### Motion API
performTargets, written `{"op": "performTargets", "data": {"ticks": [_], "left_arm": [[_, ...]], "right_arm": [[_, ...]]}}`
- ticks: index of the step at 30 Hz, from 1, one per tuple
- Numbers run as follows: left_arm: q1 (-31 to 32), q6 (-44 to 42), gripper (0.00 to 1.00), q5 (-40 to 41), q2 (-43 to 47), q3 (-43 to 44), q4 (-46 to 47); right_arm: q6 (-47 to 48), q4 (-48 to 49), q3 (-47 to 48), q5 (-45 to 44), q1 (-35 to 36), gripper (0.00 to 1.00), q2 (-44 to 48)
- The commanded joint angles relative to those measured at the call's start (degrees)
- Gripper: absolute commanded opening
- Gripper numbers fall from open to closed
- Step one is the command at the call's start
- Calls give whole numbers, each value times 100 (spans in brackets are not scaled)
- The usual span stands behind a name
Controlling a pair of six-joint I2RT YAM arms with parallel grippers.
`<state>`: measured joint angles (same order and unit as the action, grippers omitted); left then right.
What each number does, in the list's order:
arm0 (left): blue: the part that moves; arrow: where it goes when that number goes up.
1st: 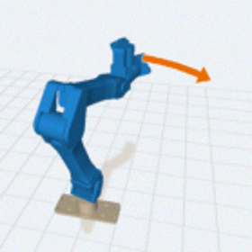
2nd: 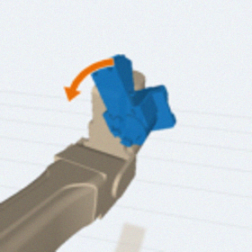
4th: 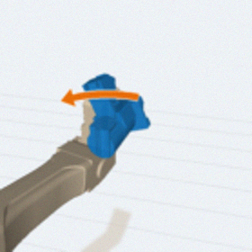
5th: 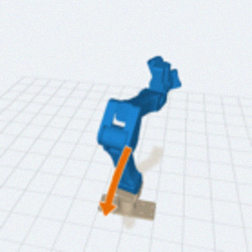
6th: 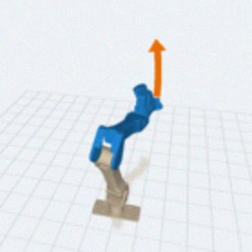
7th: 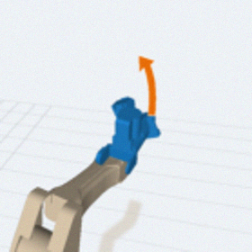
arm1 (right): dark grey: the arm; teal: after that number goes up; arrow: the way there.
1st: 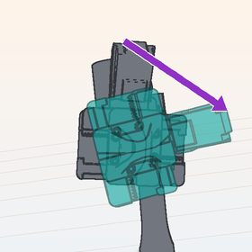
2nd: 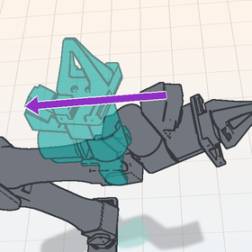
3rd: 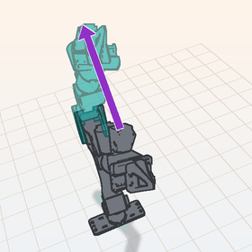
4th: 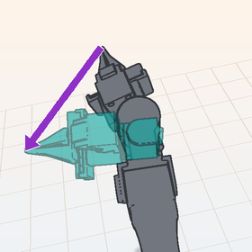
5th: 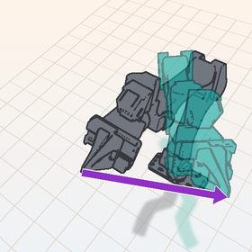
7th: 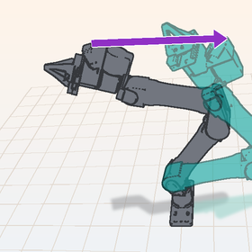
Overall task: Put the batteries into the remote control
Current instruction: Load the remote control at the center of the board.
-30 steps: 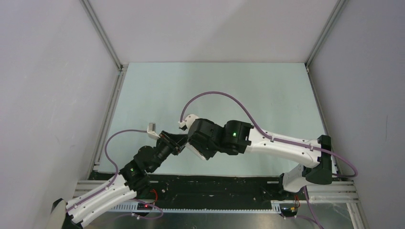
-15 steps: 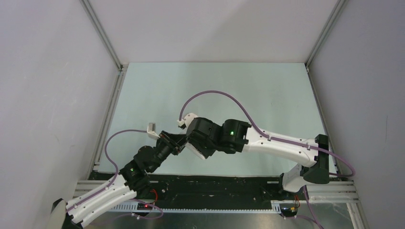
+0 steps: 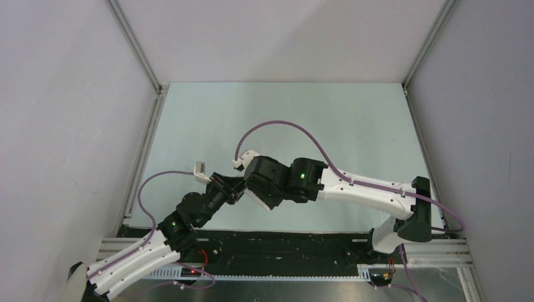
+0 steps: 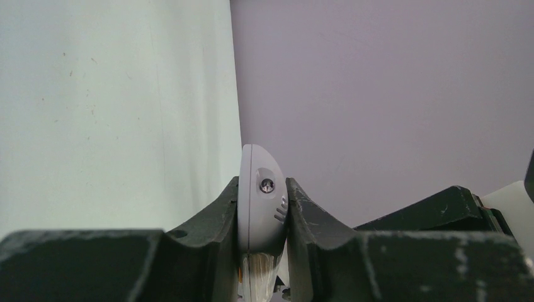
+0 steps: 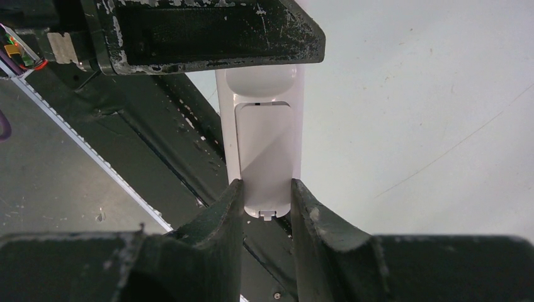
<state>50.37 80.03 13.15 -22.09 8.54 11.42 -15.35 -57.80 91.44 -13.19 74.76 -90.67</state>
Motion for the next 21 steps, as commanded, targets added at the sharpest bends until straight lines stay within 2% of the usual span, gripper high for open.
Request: {"op": "performTargets", "data": {"ticks": [1, 21], "left_arm": [[-14, -7, 0, 8, 13, 124, 279], [-10, 5, 0, 9, 3, 108, 275]], "right_arm": [[43, 110, 240, -19, -43, 29, -47], [-130, 409, 326, 272, -153, 30, -179]]}}
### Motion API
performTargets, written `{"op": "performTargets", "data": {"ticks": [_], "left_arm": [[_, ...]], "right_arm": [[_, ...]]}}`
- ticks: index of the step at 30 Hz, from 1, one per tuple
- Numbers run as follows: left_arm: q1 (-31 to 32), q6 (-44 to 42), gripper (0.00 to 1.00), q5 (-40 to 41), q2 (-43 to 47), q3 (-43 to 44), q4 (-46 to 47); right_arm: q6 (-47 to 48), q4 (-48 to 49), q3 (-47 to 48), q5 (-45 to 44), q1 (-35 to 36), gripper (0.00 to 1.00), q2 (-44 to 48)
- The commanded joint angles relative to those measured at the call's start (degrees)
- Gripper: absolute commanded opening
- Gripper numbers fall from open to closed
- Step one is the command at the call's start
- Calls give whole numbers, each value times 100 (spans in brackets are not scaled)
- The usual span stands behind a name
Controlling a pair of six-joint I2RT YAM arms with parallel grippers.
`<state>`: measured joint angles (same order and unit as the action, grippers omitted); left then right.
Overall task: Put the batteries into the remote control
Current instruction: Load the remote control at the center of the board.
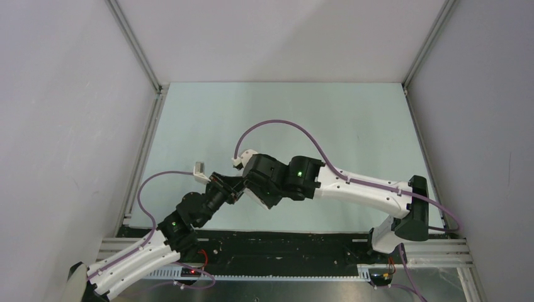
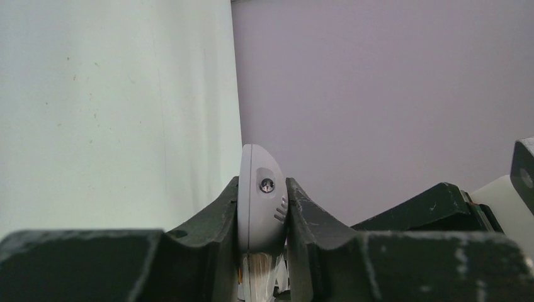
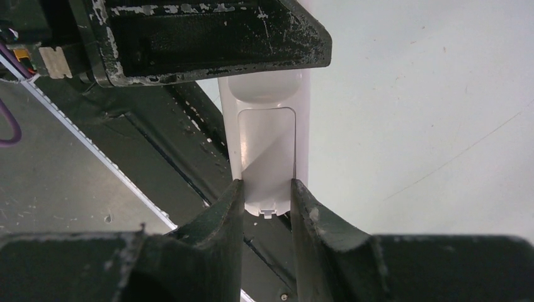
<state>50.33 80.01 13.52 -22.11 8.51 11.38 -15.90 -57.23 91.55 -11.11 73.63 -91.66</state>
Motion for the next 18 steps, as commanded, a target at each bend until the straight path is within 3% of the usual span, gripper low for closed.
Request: {"op": "performTargets", "data": {"ticks": [1, 11, 18], "left_arm": [[-5, 11, 0, -31, 5, 101, 279], [-7, 14, 0, -20, 26, 91, 283], [-12, 23, 0, -15, 49, 80, 282]], "right_arm": [[-82, 357, 326, 72, -40, 30, -85], [-136, 353, 353, 64, -57, 33, -137], [-135, 365, 355, 46, -53, 49, -134]]}}
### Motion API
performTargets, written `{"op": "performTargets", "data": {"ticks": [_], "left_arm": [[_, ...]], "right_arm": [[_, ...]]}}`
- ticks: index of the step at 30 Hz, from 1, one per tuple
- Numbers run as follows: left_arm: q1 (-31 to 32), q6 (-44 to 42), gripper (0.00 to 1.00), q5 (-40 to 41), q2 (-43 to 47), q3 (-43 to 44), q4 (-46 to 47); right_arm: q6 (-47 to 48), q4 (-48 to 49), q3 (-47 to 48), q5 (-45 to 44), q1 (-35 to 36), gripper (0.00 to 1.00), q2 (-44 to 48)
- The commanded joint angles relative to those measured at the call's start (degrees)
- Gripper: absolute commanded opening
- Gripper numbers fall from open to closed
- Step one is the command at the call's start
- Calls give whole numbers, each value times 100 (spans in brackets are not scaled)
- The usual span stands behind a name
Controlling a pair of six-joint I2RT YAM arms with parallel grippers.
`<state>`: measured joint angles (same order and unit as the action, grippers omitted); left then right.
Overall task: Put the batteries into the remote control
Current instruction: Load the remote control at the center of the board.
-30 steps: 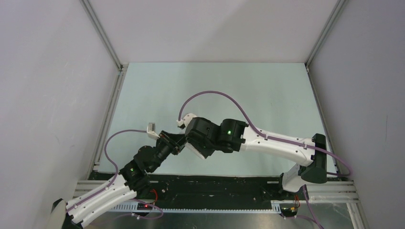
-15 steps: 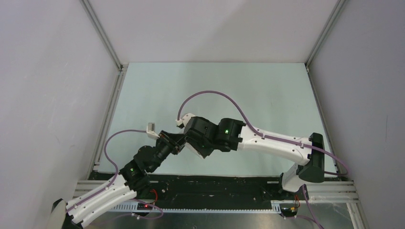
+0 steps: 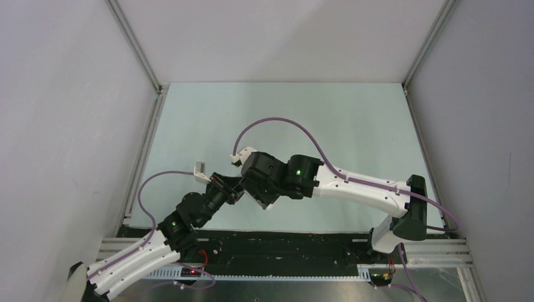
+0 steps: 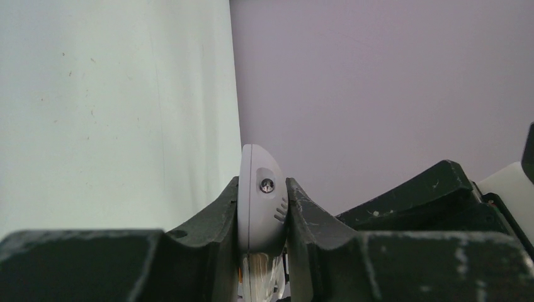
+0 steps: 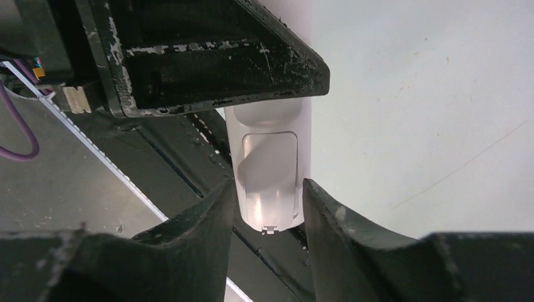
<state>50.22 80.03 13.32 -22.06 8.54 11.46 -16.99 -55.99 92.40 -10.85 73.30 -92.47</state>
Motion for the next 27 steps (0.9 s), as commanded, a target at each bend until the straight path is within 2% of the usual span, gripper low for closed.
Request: {"op": "performTargets", "data": {"ticks": [1, 7, 14, 18, 24, 27], "left_arm": [[7, 17, 0, 9, 45, 78, 275], [4, 21, 0, 8, 40, 83, 274], [2, 48, 0, 3, 21, 73, 274], [3, 76, 0, 2, 54, 73, 277], [3, 173, 0, 25, 153, 90, 272], [-2, 218, 0, 66, 244, 106, 277]], "right_arm": [[-25, 249, 265, 16, -19, 50, -48], [-20, 264, 269, -27, -26, 57, -32], [-290, 695, -14, -484, -28, 72, 502], [-970, 1526, -943, -770, -159, 77, 1628], [-2975, 3108, -3040, -1126, -228, 80, 3205], [-3829, 3888, -3955, -1231, -217, 83, 3633]]}}
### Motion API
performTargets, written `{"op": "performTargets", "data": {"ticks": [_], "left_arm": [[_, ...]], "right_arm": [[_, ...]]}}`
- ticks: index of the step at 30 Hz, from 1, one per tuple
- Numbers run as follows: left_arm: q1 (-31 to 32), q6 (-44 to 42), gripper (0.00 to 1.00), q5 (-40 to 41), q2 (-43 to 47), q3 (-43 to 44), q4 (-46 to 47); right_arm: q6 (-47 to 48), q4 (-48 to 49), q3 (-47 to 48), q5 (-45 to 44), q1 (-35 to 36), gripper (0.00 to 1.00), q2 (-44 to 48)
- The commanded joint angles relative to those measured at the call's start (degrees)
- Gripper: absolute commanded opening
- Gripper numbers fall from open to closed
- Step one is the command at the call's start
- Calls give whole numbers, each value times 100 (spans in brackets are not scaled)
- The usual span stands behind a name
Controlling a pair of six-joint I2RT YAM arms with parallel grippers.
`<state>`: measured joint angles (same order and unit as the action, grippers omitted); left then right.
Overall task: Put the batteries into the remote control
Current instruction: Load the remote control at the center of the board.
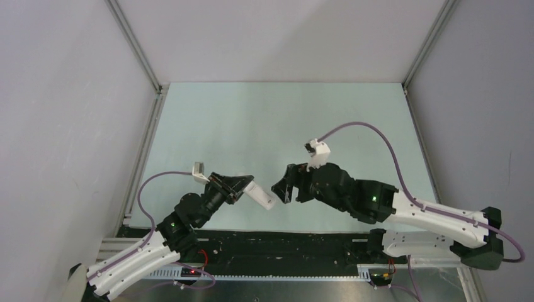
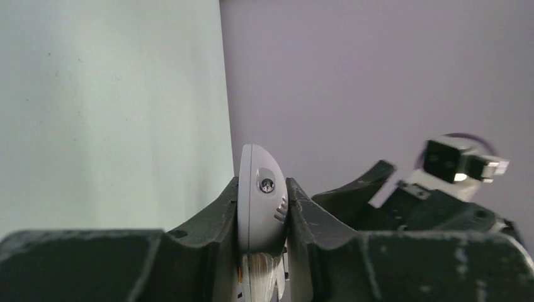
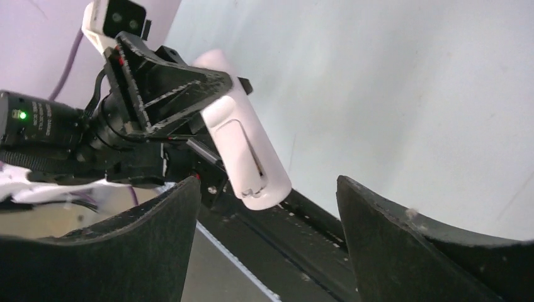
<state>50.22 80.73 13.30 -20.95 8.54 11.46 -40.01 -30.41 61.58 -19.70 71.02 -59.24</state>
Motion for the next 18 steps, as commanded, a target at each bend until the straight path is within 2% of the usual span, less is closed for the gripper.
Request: {"op": "performTargets", "data": {"ticks": [1, 9, 18], "left_arm": [[-3, 164, 0, 81, 170, 116, 271], [1, 475, 0, 101, 156, 69, 270], [2, 505, 0, 86, 66, 96, 270]], "right_arm": [[-1659, 1461, -1007, -406, 41, 83, 449], [-2536, 2140, -1742, -708, 216, 90, 784], [-2869, 2899, -2148, -319, 223, 90, 606]]}}
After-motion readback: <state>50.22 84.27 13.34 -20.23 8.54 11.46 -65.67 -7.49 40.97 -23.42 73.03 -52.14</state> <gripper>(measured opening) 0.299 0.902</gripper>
